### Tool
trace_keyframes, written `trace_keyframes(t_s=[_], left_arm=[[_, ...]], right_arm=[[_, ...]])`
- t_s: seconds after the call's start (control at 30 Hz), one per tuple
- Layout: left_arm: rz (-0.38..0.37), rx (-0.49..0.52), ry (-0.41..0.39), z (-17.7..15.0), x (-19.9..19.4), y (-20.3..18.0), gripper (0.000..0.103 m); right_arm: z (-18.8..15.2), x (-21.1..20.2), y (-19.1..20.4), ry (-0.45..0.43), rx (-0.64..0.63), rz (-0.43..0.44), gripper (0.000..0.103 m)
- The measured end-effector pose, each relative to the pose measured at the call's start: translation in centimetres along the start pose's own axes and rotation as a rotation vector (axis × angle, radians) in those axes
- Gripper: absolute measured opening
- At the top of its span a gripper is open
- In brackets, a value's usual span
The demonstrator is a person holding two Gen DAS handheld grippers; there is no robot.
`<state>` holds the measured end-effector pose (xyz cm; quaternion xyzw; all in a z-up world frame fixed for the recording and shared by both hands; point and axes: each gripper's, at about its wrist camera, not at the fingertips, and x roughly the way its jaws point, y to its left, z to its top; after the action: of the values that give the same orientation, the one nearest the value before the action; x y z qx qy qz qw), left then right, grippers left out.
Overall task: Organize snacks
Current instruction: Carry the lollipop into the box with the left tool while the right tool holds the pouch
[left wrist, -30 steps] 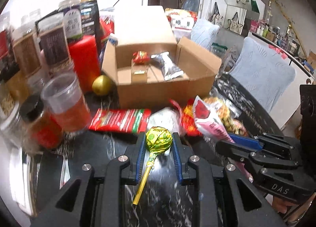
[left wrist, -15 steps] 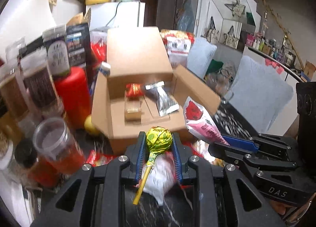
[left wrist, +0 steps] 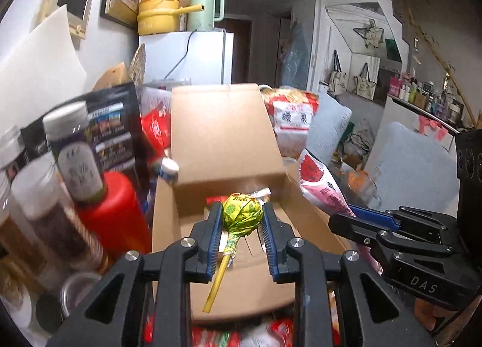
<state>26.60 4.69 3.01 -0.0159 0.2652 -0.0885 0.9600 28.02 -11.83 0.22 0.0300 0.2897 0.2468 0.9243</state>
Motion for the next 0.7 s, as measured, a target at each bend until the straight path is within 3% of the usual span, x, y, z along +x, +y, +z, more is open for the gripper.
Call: trace_keyframes(t_s=[0.17,0.4,0.53,0.7], left_arm=[[-0.003,0.003,-0.044,2.2,1.9,0.2,0.025],[0.013,0.0,-0.027,3.2,5.4,0.7,0.025],[0.043,-0.028,0.006,2.1,7.5,1.8,0.025],[0.055,-0.063,0.113,0.7,11.1,2.8,0.025]], right_arm=[[2.4,2.0,-1.1,-0.016,-0.02,0.009,0.022],[4.6,5.5,-3.0,-0.005,-0.016,-0.003,0.022],[4.7,7.9,-3.9,0.03,-0.015,-0.009,0.022],[3.7,10.0,-5.3,0.073,0.024,0.004,0.022]])
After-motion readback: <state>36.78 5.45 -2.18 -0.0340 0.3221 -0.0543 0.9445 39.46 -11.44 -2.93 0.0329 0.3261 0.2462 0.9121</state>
